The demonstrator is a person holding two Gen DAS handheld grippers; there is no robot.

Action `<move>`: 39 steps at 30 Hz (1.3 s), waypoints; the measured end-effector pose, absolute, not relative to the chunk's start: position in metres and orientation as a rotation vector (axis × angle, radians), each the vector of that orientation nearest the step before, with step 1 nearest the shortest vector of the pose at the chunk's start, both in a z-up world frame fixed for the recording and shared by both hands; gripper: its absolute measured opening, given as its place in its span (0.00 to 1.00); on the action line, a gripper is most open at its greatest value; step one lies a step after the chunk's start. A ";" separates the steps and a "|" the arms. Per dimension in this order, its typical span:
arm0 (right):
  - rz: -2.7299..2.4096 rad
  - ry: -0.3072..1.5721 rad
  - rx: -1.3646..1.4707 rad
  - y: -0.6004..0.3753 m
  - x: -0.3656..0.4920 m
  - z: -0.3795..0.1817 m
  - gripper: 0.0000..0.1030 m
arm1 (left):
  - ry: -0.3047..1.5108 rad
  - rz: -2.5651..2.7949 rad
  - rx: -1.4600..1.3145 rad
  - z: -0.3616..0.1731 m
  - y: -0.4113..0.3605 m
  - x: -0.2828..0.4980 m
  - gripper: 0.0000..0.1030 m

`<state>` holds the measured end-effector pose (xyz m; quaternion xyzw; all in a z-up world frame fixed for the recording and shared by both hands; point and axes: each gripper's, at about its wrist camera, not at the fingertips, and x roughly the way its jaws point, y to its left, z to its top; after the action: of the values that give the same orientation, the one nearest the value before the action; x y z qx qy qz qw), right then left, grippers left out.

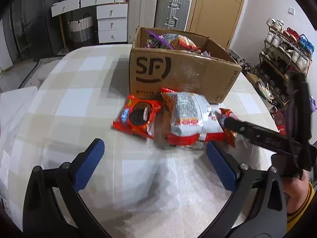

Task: Organize snacks
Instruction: 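Grasp the red Oreo pack with the right tool while the left tool grasps the white chip bag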

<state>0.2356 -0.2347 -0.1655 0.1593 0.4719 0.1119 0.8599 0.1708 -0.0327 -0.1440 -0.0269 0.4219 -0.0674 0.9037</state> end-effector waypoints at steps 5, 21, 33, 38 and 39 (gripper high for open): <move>0.266 0.983 0.263 -0.223 0.244 -0.166 0.77 | 0.882 -0.134 -0.046 -0.150 -0.032 0.177 0.99; 0.368 0.863 0.440 -0.244 0.216 -0.169 0.46 | 0.909 -0.102 -0.048 -0.152 -0.025 0.162 0.99; 0.449 0.751 0.591 -0.280 0.167 -0.162 0.46 | 0.886 -0.106 0.024 -0.128 -0.050 0.153 0.99; 0.471 0.728 0.582 -0.278 0.163 -0.157 0.46 | 0.908 -0.096 0.075 -0.125 -0.072 0.172 0.99; 0.472 0.718 0.577 -0.279 0.163 -0.155 0.46 | 0.912 -0.098 0.074 -0.125 -0.074 0.175 0.99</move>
<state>0.1630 -0.2786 -0.1549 0.2758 0.3433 0.2258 0.8690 0.1753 -0.0740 -0.1245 0.0359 0.4399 -0.0472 0.8961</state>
